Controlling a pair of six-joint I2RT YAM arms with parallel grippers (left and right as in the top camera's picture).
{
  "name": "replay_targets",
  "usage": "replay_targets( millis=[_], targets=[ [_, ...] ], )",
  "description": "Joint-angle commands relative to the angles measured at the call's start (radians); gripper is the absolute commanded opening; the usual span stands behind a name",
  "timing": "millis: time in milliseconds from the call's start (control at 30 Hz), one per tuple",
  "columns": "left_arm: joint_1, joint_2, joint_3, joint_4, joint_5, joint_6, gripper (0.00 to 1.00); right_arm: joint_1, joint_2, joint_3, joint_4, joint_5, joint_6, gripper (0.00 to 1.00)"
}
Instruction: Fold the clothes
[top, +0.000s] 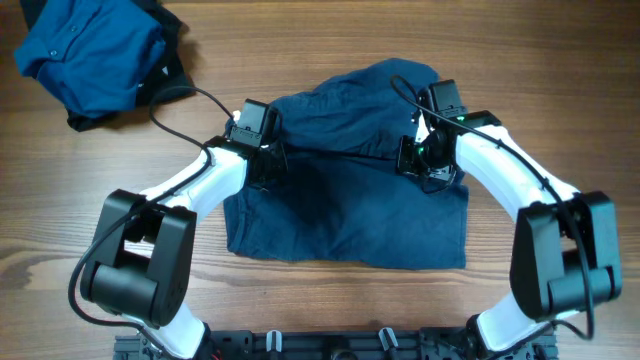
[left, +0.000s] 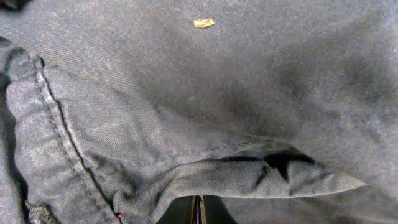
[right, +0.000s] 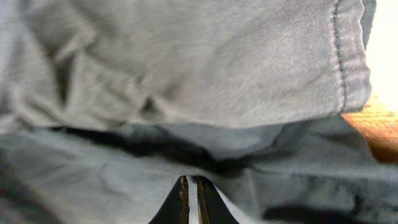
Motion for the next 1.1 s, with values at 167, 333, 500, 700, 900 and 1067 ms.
replay_targets(
  millis=[167,333,500,700,900,1067],
  targets=[
    [0.066,0.031,-0.005,-0.034,-0.060,0.061,0.04,-0.021,0.154,-0.010,0.036,0.076,0.015,0.04],
    [0.100,0.031,-0.005,-0.045,-0.082,0.072,0.04,-0.077,0.158,-0.010,0.026,0.160,0.014,0.04],
    [0.145,0.031,-0.005,-0.053,-0.112,0.084,0.04,-0.153,0.158,0.001,-0.004,0.248,0.013,0.04],
    [0.166,0.029,-0.005,-0.063,-0.112,0.098,0.04,-0.202,0.152,0.070,-0.080,0.267,-0.013,0.04],
    [0.160,-0.060,0.009,-0.119,-0.112,0.098,0.04,-0.202,0.092,0.187,-0.221,0.276,-0.008,0.04],
    [0.141,-0.259,0.014,-0.184,-0.111,0.098,0.14,-0.199,-0.096,0.225,-0.308,0.095,-0.039,0.04]
  ],
)
